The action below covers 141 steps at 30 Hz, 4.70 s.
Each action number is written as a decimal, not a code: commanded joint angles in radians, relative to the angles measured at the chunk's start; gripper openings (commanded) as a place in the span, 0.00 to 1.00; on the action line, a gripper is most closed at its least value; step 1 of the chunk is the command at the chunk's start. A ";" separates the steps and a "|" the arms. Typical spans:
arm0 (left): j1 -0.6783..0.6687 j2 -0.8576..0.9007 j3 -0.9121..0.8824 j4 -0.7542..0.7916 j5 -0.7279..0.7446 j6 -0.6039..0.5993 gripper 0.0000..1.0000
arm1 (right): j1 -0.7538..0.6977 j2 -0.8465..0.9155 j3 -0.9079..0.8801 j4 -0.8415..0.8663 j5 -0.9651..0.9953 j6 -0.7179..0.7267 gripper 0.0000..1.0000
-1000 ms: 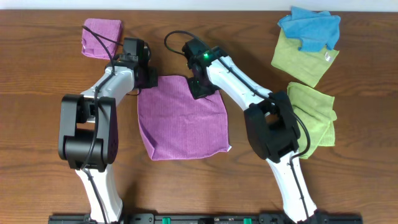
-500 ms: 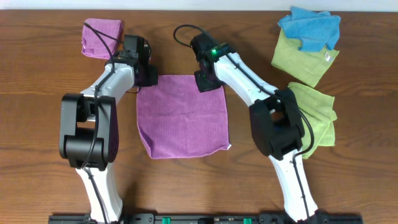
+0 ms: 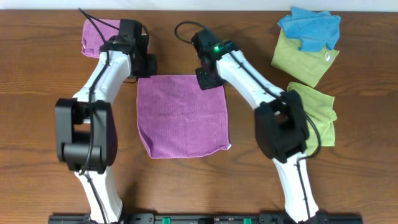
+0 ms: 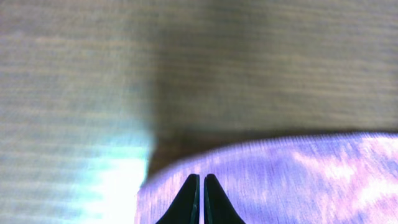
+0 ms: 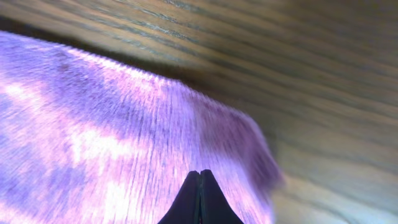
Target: Fold the cloth
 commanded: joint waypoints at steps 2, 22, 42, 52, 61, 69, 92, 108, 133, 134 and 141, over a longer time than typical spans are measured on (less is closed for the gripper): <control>0.003 -0.163 0.027 -0.157 -0.002 0.006 0.06 | -0.011 -0.168 0.033 -0.092 0.088 -0.018 0.01; 0.003 -0.937 -0.858 -0.211 0.067 -0.236 0.06 | -0.010 -0.971 -1.062 0.124 -0.203 0.074 0.02; 0.003 -0.767 -0.949 -0.007 0.226 -0.249 0.70 | -0.010 -0.792 -1.128 0.246 -0.461 0.150 0.41; 0.003 -0.687 -0.948 0.079 0.269 -0.249 0.68 | -0.010 -0.757 -1.128 0.319 -0.460 0.170 0.44; 0.003 -0.687 -0.948 0.092 0.250 -0.249 0.59 | -0.011 -0.672 -1.128 0.354 -0.460 0.208 0.43; 0.003 -0.687 -0.948 0.093 0.212 -0.249 0.44 | -0.011 -0.657 -1.128 0.387 -0.460 0.237 0.37; 0.003 -0.690 -0.868 0.056 0.224 -0.249 0.06 | -0.031 -0.670 -1.004 0.277 -0.499 0.230 0.02; 0.003 -0.625 -0.777 0.310 0.082 -0.290 0.06 | -0.124 -0.670 -0.895 0.470 -0.395 0.233 0.02; 0.071 -0.095 -0.186 0.308 0.051 -0.203 0.06 | -0.197 -0.278 -0.456 0.562 -0.280 0.180 0.01; 0.071 -0.077 -0.167 0.303 0.055 -0.203 0.06 | -0.203 -0.275 -0.452 0.567 -0.279 0.180 0.02; 0.070 -0.043 -0.120 0.238 0.063 -0.203 0.06 | -0.219 -0.275 -0.450 0.521 -0.284 0.180 0.02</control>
